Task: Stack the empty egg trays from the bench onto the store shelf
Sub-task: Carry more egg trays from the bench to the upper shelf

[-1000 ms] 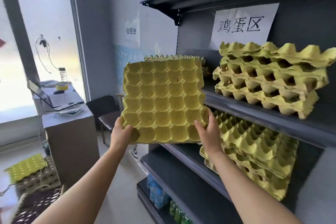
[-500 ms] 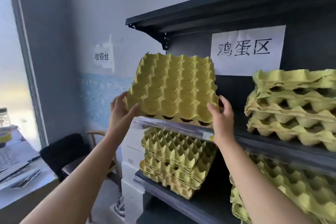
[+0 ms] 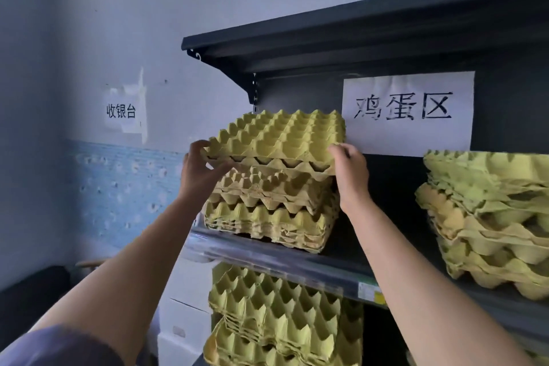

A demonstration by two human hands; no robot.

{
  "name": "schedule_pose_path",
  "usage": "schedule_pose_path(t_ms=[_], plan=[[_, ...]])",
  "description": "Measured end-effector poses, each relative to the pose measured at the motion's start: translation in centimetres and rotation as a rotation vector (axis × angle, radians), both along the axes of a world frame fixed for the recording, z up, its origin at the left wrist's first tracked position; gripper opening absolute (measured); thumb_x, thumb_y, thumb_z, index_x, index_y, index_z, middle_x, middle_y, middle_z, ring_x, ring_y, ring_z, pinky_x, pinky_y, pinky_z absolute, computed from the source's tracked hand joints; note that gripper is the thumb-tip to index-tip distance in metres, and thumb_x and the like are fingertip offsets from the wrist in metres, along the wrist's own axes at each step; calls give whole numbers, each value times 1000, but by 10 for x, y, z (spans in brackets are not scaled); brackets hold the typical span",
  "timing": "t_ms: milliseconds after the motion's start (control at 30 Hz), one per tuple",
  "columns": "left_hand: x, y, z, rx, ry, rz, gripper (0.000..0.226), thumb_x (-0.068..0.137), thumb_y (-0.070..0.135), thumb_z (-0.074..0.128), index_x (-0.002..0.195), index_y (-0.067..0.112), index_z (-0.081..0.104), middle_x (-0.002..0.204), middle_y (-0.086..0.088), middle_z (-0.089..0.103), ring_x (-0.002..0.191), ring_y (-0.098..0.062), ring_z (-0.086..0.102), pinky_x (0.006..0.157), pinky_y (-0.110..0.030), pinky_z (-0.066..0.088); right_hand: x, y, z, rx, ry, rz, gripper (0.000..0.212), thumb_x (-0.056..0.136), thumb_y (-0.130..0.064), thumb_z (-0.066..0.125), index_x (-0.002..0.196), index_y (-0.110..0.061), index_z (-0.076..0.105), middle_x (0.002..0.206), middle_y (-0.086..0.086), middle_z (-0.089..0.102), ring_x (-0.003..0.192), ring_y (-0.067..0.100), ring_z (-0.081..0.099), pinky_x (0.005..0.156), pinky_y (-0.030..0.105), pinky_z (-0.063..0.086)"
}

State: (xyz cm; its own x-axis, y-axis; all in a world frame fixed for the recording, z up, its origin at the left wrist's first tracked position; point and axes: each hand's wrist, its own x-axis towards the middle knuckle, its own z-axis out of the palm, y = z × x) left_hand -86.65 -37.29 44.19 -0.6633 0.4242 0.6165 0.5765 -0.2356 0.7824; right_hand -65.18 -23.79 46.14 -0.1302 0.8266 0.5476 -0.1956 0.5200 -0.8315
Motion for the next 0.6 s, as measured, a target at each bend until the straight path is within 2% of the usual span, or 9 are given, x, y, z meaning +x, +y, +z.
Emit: schedule_pose_path(t_ms=[167,267,333,400,500,600], plan=[[-32,30,-5,-31,-38,-36,69,45,61,66,106,36,46,115,-15,58,104,-30,58,94,-51,45,-25,25,-3,38,-137,-73,33,89,-54,48,97,-23,55,86,-13,56,79,3,52,68,28,40],[-43,44,-24,-114,-16,110,57,63,68,51,111,39,46,118,-8,52,101,-29,56,98,-51,35,-33,27,-18,132,-255,-160,48,92,-59,38,107,-17,57,86,-12,55,86,12,53,75,31,38],[-46,51,-30,-122,29,216,50,71,65,41,114,41,45,119,-5,49,106,-29,51,97,-48,25,-36,26,-27,185,-218,-195,47,94,-56,36,109,-17,58,83,-18,52,87,10,52,75,29,36],[-48,56,-29,-74,20,215,48,74,62,36,115,40,46,120,-4,49,111,-28,48,95,-47,23,-37,25,-32,191,-178,-211,46,94,-56,36,104,-18,60,83,-17,55,85,7,54,74,27,37],[-55,59,-30,-48,40,215,49,78,59,34,121,36,44,123,-3,49,113,-27,45,94,-47,26,-39,25,-35,154,-152,-235,42,93,-57,38,99,-22,60,83,-17,57,81,0,53,71,24,37],[-64,58,-33,-2,12,171,52,80,58,32,120,29,47,121,-3,53,112,-25,46,91,-44,31,-41,21,-37,137,-116,-296,34,93,-56,39,91,-26,57,80,-16,58,78,0,53,67,22,38]])
